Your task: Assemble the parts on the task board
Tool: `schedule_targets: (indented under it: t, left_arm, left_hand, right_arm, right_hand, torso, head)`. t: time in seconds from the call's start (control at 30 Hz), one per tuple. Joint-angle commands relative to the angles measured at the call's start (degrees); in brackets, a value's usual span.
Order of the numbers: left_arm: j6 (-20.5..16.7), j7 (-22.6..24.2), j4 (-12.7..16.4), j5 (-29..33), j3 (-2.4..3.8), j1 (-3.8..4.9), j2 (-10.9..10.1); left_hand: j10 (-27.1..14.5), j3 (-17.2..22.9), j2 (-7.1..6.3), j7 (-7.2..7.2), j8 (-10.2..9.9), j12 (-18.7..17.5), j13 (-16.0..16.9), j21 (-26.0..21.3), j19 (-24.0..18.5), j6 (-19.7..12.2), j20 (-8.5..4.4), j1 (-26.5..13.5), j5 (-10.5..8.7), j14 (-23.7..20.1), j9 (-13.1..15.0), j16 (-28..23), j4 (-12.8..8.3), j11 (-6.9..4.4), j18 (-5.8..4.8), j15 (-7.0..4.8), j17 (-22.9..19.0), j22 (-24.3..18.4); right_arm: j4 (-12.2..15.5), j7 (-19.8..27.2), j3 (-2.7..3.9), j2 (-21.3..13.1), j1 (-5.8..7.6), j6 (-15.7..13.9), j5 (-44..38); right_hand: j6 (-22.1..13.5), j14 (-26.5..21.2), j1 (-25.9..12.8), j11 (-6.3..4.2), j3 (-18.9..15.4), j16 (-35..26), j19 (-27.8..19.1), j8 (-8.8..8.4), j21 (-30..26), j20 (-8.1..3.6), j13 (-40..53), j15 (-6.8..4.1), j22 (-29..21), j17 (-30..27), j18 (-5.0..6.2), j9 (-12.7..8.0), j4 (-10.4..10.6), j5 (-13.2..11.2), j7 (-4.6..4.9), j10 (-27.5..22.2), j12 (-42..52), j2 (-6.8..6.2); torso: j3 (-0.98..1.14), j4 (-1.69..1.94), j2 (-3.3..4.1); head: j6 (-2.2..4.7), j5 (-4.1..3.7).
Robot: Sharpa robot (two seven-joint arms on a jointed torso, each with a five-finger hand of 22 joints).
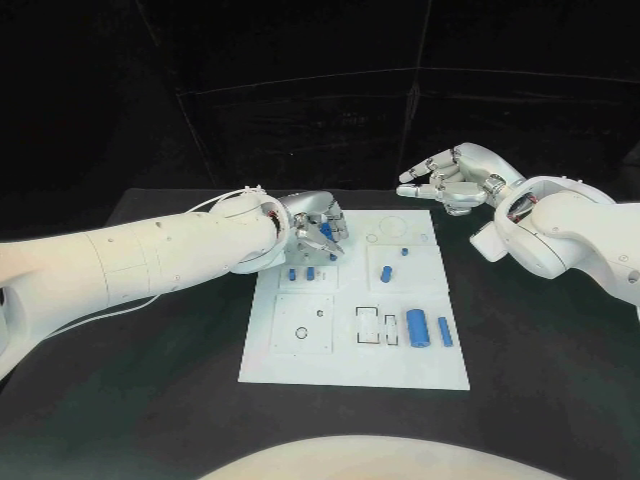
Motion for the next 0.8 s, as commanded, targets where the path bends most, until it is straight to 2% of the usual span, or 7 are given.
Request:
schedule_targets:
  t: [0.03, 0.27, 0.43, 0.63, 0.8]
  left_arm:
    - [2.9, -1.3, -0.7, -7.5, -0.19, 0.07, 0.8]
    - [4.1, -2.0, -2.5, -10.1, -0.46, -0.05, 2.5]
    - [5.8, -2.4, -3.3, -11.2, -0.5, -0.08, 3.1]
    - [6.2, -3.2, -4.4, -11.7, -0.51, -0.18, 4.0]
    - [6.6, -4.0, -5.2, -11.8, -0.51, -0.39, 4.6]
  left_hand:
    - [0.6, -0.4, -0.08, -0.09, -0.5, -0.4, -0.5, 1.6, 0.7, 0.6, -0.12, -0.8, -0.14, 1.6, -0.3, 0.6, -0.2, -0.1, -1.27, -0.14, 0.6, 1.6]
    - [0.9, -0.1, 0.74, -0.35, -0.8, -0.9, -1.3, 3.4, 1.4, 1.7, -0.25, -0.2, -0.11, 1.8, -0.7, 1.0, -0.8, -0.24, -1.55, -0.27, 0.5, 3.4]
    - [1.5, 0.2, 1.15, -0.6, -0.9, -1.3, -2.0, 5.4, 2.0, 2.7, -0.36, 0.0, -0.12, 1.9, -1.0, 0.9, -1.2, -0.4, -1.9, -0.42, 0.1, 5.6]
    - [2.3, 1.9, 2.22, -0.63, -1.4, -2.2, -3.1, 6.9, 2.4, 3.4, -0.49, 0.9, -0.1, 1.9, -1.5, 0.5, -2.1, -0.43, -2.18, -0.56, -1.2, 7.2]
    - [3.1, 3.4, 2.65, -0.64, -1.7, -2.8, -3.7, 7.2, 2.4, 4.0, -0.54, 1.2, -0.09, 2.0, -1.8, 0.4, -2.6, -0.47, -2.22, -0.59, -1.8, 7.7]
  right_arm:
    - [0.2, 0.1, 0.04, 0.1, 0.12, -0.2, 0.1]
    - [0.1, 0.2, 0.04, 0.3, 0.12, -0.2, 0.1]
    - [0.2, 0.1, 0.04, 0.3, 0.12, -0.2, 0.1]
    - [0.1, 0.1, 0.04, 0.5, 0.12, -0.2, 0.1]
    - [0.1, 0.2, 0.04, 0.6, 0.12, -0.2, 0.1]
  right_hand:
    - [-0.3, 1.6, 0.0, 0.13, -0.3, -0.2, -0.3, 0.37, -0.3, -0.04, 0.0, -0.19, 0.0, 0.1, 0.39, -0.1, 0.0, 0.2, 0.07, -0.4, 0.1, 0.4]
    - [-0.3, 1.6, 0.1, 0.13, -0.3, -0.2, -0.3, 0.37, -0.3, -0.04, 0.0, -0.19, 0.0, 0.2, 0.38, -0.1, 0.0, 0.3, 0.06, -0.3, 0.2, 0.48]
    - [-0.3, 1.6, 0.1, 0.13, -0.3, -0.2, -0.3, 0.37, -0.3, -0.04, 0.0, -0.19, 0.0, 0.2, 0.38, -0.1, 0.0, 0.3, 0.06, -0.3, 0.2, 0.48]
    - [-0.3, 1.6, 0.1, 0.13, -0.3, -0.2, -0.3, 0.37, -0.3, -0.04, 0.0, -0.19, 0.0, 0.2, 0.38, -0.1, 0.0, 0.3, 0.06, -0.3, 0.2, 0.48]
    - [-0.3, 1.6, 0.3, 0.12, -0.2, -0.1, -0.3, 0.38, -0.3, -0.04, 0.1, -0.19, 0.0, 0.2, 0.38, -0.1, 0.0, 0.3, 0.06, -0.3, 0.2, 0.57]
  torso:
    - [0.06, 0.14, -0.05]
    - [-0.07, 0.1, -0.02]
    - [0.03, 0.05, -0.03]
    - [-0.04, 0.2, -0.02]
    - [0.03, 0.19, -0.04]
  head:
    - [0.07, -0.11]
    - [0.06, -0.14]
    - [0.05, -0.19]
    - [0.01, -0.29]
    - [-0.07, -0.27]
